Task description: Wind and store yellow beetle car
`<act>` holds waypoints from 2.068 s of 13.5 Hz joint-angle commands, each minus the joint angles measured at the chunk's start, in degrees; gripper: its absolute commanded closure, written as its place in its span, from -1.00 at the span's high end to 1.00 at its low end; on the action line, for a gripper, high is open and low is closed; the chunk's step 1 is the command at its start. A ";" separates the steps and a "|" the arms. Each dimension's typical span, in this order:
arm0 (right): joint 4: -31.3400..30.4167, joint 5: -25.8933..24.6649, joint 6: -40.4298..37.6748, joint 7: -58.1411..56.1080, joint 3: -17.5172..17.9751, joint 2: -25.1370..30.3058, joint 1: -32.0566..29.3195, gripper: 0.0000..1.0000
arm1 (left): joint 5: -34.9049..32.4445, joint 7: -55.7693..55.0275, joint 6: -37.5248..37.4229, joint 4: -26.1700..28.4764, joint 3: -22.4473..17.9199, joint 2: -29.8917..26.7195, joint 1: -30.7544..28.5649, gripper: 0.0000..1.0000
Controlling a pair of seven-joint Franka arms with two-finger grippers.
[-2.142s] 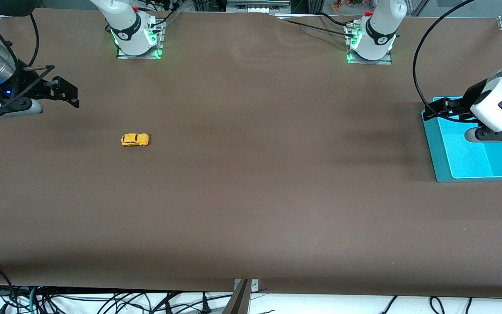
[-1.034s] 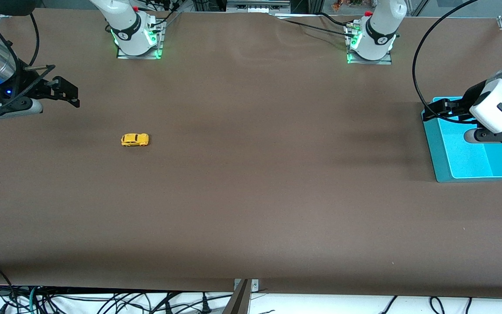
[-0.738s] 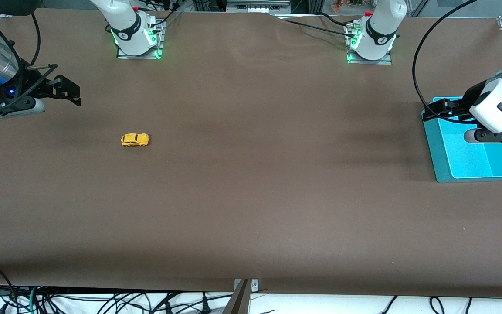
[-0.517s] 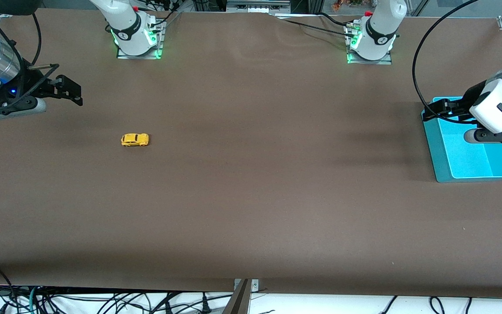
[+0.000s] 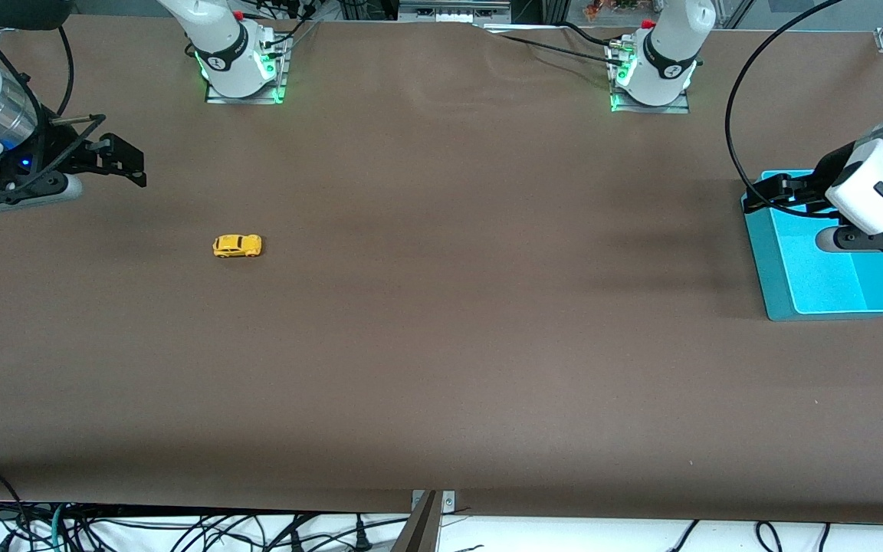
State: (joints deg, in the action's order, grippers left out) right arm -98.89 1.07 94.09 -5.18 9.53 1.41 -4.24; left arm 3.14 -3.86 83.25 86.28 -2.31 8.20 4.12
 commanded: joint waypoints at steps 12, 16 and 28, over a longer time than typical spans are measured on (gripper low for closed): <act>-0.25 0.95 -0.40 0.96 0.22 -0.71 -0.06 1.00 | -1.03 1.13 -0.64 -1.55 0.03 0.68 -0.08 1.00; -1.04 0.95 0.04 0.96 0.23 -0.45 -0.06 1.00 | -1.03 1.13 -0.64 -1.55 0.03 0.68 -0.08 1.00; -12.18 1.13 9.77 -6.48 1.37 -0.53 -0.06 1.00 | -1.65 1.13 -0.64 -1.55 0.03 0.68 0.01 1.00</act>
State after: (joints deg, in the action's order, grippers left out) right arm -106.82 1.25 99.65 -7.66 10.76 0.17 -4.20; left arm 3.14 -3.85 83.25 86.28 -2.32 8.21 4.11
